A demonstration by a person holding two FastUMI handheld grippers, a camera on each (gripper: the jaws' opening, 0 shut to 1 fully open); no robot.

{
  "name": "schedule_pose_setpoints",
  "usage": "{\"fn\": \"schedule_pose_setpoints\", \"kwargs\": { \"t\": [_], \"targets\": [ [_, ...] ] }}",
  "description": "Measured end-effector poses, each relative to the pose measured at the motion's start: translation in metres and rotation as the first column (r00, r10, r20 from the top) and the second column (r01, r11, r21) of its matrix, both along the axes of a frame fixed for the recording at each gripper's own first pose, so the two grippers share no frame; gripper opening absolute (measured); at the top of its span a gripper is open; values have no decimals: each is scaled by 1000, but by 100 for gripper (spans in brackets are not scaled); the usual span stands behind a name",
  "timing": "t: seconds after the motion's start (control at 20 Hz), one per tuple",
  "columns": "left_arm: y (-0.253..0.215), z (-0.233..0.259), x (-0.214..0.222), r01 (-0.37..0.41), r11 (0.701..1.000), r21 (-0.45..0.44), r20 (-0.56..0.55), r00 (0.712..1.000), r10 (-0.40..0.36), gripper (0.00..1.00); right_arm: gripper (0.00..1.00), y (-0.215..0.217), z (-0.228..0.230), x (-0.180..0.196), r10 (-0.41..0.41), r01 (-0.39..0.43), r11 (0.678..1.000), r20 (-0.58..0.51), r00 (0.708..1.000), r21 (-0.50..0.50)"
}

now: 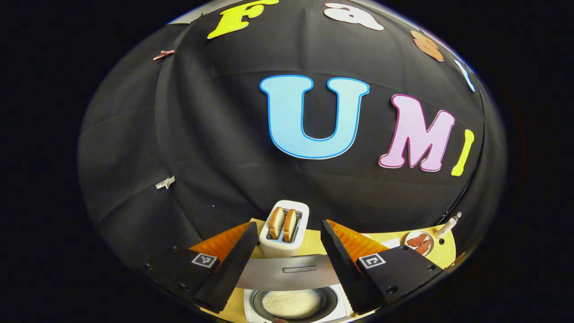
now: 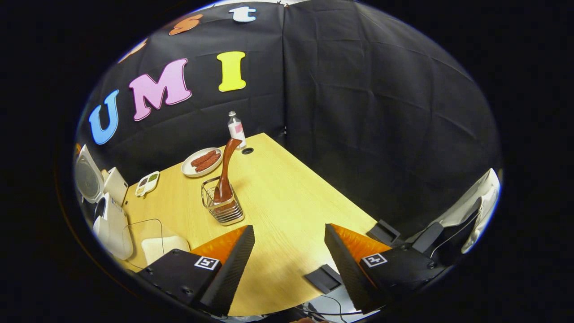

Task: Close the left gripper, press the button to open the rice cooker; take a wooden spoon from the chopstick holder with the right hand, scoop a spoonful of rice and pour it into the rice cooker, then put the wooden spoon back into the chopstick holder.

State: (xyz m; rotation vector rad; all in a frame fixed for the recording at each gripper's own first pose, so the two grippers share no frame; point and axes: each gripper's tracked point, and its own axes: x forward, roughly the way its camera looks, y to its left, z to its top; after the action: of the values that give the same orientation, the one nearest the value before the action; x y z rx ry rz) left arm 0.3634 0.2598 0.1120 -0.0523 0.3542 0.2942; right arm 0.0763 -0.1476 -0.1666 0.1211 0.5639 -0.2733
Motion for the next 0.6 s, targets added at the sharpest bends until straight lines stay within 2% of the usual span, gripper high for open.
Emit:
{"fn": "schedule_pose_setpoints", "kwargs": {
  "t": [0.6],
  "targets": [
    [-39,-70,-92,12,999,-36,-66,998,-15,99,99,32,5,9,78,-79,996,36,996,48]
  ]
}}
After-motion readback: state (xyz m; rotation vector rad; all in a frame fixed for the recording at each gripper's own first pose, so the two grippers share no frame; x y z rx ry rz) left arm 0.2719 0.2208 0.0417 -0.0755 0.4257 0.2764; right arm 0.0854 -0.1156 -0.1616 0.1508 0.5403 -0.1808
